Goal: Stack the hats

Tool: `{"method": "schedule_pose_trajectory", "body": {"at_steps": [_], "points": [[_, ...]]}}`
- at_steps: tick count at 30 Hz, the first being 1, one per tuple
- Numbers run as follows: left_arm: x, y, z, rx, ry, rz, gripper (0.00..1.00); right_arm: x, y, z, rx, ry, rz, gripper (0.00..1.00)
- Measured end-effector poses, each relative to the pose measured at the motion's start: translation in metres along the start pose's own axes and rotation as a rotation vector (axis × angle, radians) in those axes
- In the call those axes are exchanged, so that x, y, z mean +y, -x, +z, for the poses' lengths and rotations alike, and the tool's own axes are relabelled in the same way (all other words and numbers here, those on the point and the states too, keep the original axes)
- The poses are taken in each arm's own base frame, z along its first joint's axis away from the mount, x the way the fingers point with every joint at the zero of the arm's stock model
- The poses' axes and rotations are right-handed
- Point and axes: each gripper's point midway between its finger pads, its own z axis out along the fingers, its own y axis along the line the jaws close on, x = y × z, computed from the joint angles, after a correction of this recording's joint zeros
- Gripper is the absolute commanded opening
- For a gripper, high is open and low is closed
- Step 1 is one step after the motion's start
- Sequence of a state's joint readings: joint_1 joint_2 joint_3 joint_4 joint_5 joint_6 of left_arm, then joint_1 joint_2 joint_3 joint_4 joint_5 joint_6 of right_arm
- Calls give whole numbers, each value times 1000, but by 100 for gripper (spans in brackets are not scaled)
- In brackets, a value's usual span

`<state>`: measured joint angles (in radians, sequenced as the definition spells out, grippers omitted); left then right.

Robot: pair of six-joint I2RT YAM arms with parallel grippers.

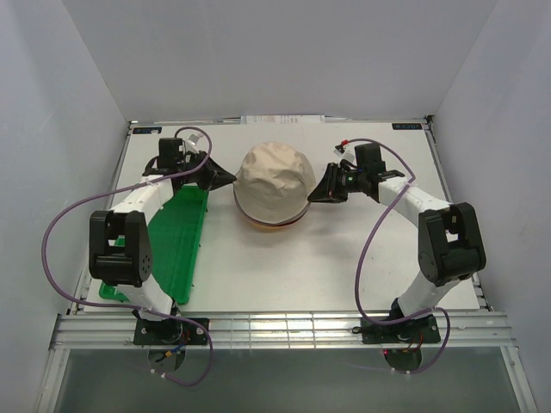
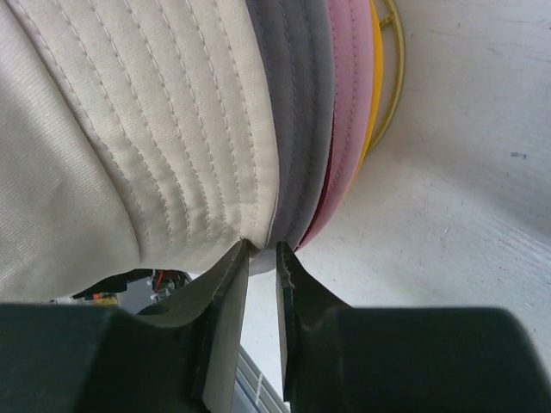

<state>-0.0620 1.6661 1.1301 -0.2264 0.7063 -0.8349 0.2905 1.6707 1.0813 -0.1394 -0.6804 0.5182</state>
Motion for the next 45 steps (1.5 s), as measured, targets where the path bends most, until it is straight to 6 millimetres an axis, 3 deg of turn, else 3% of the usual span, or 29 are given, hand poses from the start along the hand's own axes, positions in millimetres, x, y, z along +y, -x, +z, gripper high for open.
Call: {"method": "schedule_pose_trajectory", "body": {"at_steps": [4, 9, 16, 22, 25, 30, 37, 45], "points": [[0, 2, -2, -1, 19, 5, 40, 0, -5, -3, 17, -11, 14, 32], [-3, 3, -4, 1, 24, 10, 52, 7, -5, -9, 13, -9, 9, 41], [-11, 9, -11, -9, 17, 21, 54, 25, 6, -26, -27, 2, -29, 49], [-25, 3, -31, -33, 0, 36, 53, 28, 42, -45, -93, 12, -42, 57], [-31, -8, -46, -51, -17, 47, 52, 35, 71, -47, -126, 31, -69, 63], [-32, -35, -65, -62, -32, 48, 51, 41, 108, -31, -140, 80, -112, 69], [-16, -95, -61, 10, -16, 1, 52, 25, 119, 8, -89, 142, -82, 73], [-15, -120, -48, 47, -4, -13, 53, 33, 120, 25, -67, 194, -97, 70]]}}
